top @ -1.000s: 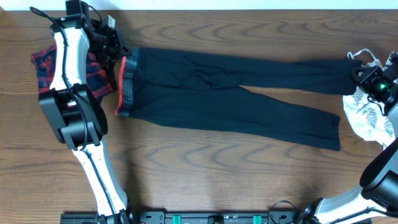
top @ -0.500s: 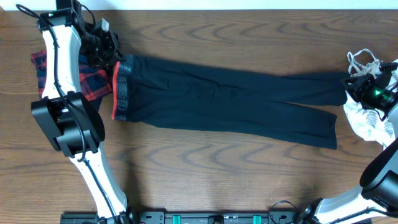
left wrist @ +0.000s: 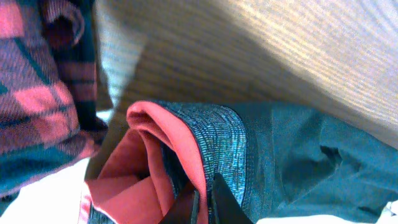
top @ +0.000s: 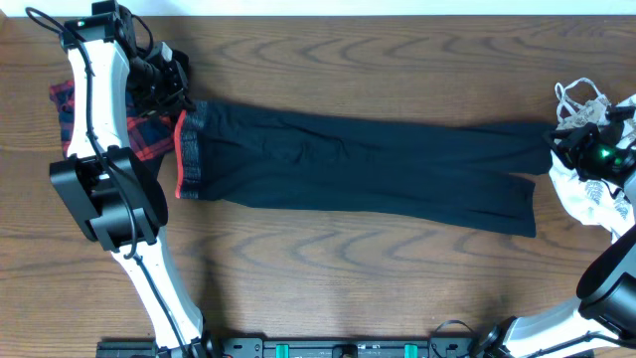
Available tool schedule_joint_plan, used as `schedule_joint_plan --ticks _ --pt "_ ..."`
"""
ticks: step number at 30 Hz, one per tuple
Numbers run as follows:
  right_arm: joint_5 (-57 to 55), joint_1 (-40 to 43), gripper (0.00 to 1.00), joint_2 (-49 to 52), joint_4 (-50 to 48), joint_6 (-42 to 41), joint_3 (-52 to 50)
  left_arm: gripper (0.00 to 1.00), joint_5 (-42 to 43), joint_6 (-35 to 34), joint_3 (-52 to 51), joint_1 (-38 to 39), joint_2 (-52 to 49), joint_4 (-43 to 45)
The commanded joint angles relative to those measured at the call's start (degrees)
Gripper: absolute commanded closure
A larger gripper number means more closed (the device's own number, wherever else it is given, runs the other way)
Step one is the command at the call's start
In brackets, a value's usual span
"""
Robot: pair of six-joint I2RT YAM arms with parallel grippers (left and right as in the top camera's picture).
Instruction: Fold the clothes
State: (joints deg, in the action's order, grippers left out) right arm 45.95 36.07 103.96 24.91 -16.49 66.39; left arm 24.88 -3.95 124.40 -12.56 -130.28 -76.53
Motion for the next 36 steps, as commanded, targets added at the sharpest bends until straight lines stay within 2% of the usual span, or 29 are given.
schedule_joint_plan --ticks 1,5,9,11,15,20,25,31,36 --pt "1.36 0.63 0.99 -1.42 1.36 3.67 -0.09 0.94 -1.66 1.33 0.72 -0.28 0.94 -1.95" --pt "1.03 0.61 0.99 -1.42 3.26 5.53 -0.09 0.94 -1.64 1.55 0.72 -0.28 0.96 -5.53" --pt "3.21 0.61 0.99 -1.42 5.22 12.94 -0.09 0.94 -1.64 5.70 0.72 -0.24 1.07 -9.27" --pt "2.82 0.61 0.99 -1.42 6.08 14.62 -0.09 0.94 -1.64 5.66 0.72 -0.24 1.07 -10.71" --pt "-4.85 0.61 0.99 -1.42 8.79 15.63 -0.09 0.94 -1.66 5.64 0.72 -0.11 1.07 -13.97" --pt "-16.85 -0.37 0.99 -1.42 10.05 21.35 -0.11 0.94 -3.69 5.35 0.70 0.00 1.07 -15.78" --pt "-18.82 -2.93 0.99 -1.42 9.68 26.99 -0.11 0.94 -8.15 3.91 0.72 0.04 1.07 -15.85" --pt "-23.96 -8.13 0.99 -2.73 10.60 27.30 -0.11 0.94 -9.11 3.93 0.70 0.04 1.07 -15.89" --pt "-30.58 -12.68 0.99 -7.63 10.97 27.23 -0.11 0.94 -9.11 4.15 0.72 0.15 1.07 -15.52"
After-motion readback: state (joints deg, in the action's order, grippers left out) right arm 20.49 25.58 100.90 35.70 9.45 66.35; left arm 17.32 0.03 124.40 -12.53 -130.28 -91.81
